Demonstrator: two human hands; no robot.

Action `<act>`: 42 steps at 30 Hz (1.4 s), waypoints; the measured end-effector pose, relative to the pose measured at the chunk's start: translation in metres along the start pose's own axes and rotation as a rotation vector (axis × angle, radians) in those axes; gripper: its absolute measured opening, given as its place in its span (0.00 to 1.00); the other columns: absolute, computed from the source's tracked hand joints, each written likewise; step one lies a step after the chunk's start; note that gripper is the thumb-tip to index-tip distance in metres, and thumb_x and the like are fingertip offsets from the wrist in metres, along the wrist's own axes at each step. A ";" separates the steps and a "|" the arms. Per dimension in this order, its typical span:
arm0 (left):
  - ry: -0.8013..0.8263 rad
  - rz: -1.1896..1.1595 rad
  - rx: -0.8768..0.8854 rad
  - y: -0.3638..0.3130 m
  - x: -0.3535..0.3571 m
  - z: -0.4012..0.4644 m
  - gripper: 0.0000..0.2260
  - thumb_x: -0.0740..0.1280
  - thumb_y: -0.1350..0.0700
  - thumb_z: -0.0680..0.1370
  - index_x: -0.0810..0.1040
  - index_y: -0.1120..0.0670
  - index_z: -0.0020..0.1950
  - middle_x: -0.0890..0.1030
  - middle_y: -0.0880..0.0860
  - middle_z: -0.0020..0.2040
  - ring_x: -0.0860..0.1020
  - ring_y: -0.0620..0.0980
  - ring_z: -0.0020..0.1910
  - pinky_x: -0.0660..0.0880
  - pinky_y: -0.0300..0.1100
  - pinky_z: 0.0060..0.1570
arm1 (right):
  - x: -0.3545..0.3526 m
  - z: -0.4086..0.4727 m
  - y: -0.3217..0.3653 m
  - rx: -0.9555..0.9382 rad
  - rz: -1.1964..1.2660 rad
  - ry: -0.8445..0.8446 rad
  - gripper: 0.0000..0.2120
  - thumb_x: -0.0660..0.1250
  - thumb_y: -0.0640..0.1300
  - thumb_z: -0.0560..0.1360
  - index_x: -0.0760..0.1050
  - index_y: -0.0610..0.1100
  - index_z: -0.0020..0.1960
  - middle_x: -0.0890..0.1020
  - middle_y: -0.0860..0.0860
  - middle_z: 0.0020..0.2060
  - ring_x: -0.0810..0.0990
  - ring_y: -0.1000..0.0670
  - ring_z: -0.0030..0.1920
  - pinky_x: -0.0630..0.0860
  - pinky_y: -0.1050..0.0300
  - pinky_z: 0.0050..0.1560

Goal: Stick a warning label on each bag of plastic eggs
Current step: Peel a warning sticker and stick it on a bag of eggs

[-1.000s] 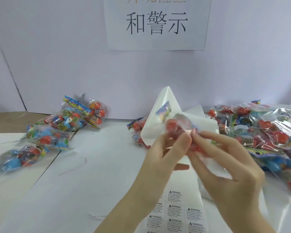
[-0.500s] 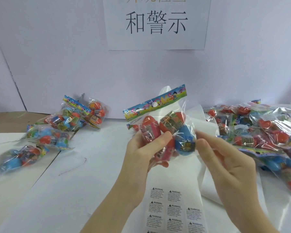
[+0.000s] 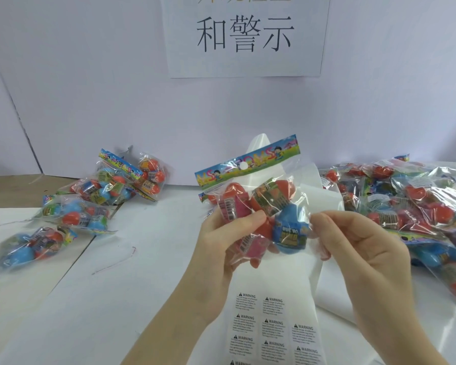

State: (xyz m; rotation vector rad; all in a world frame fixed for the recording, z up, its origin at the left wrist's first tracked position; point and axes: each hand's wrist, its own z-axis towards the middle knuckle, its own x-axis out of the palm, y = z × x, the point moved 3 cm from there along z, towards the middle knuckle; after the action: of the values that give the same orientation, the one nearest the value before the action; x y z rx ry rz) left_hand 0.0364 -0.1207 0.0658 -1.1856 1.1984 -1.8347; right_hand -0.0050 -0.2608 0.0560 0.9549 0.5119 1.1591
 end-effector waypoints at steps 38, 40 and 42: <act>0.121 -0.122 -0.020 0.014 0.013 -0.002 0.22 0.81 0.45 0.57 0.83 0.54 0.46 0.84 0.52 0.40 0.82 0.48 0.37 0.78 0.37 0.38 | 0.015 -0.019 0.004 -0.825 -0.630 0.079 0.09 0.72 0.41 0.69 0.81 0.40 0.48 0.80 0.46 0.39 0.75 0.49 0.36 0.72 0.63 0.42; -0.028 -0.085 -0.035 0.016 0.006 0.000 0.21 0.78 0.50 0.62 0.81 0.59 0.49 0.84 0.55 0.42 0.83 0.51 0.38 0.79 0.40 0.39 | 0.017 -0.021 0.007 -0.766 -0.523 0.114 0.11 0.70 0.48 0.71 0.79 0.43 0.50 0.80 0.48 0.42 0.76 0.51 0.38 0.73 0.64 0.42; -0.107 -0.072 -0.037 0.015 0.001 0.002 0.14 0.75 0.54 0.62 0.84 0.57 0.45 0.85 0.55 0.41 0.82 0.49 0.37 0.79 0.39 0.35 | 0.013 -0.018 0.009 -0.697 -0.491 0.004 0.09 0.67 0.50 0.73 0.76 0.47 0.51 0.78 0.52 0.45 0.75 0.52 0.40 0.73 0.61 0.43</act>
State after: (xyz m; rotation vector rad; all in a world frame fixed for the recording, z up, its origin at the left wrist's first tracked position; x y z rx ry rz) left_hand 0.0382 -0.1278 0.0530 -1.3458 1.1480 -1.7839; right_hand -0.0195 -0.2411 0.0559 0.2011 0.2824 0.7955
